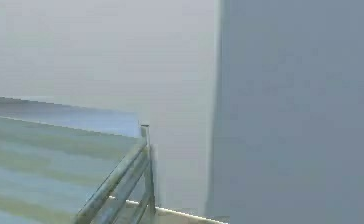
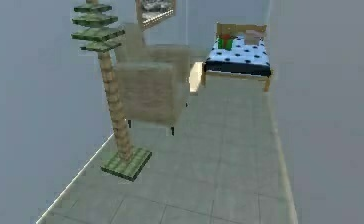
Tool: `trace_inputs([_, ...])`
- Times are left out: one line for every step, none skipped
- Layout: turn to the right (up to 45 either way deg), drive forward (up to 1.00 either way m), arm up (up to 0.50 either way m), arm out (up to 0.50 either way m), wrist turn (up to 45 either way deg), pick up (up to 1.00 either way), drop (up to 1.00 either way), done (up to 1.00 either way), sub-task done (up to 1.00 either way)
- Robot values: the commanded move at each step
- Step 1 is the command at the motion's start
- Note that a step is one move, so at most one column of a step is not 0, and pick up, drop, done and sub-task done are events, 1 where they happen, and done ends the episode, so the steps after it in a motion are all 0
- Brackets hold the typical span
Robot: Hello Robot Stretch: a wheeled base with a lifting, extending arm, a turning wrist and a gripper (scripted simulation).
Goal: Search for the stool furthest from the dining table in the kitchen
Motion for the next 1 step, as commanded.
trace_inputs([-45.0,0.0,0.0,0.0,0.0,0.0,0.0,0.0,0.0])
